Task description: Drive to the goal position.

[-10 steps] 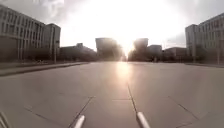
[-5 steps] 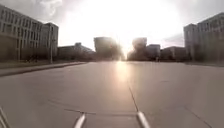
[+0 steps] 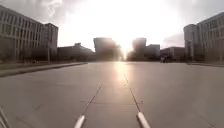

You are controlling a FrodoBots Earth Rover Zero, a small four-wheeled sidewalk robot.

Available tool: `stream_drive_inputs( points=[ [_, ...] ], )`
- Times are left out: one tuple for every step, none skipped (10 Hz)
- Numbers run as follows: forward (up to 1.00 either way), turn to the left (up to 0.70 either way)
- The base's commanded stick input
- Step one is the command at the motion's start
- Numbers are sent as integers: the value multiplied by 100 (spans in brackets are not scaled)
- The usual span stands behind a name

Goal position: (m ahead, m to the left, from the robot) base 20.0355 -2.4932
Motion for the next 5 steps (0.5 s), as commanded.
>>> stream_drive_inputs(
  points=[
    [100,0],
    [100,0],
    [100,0],
    [100,0],
    [100,0]
  ],
)
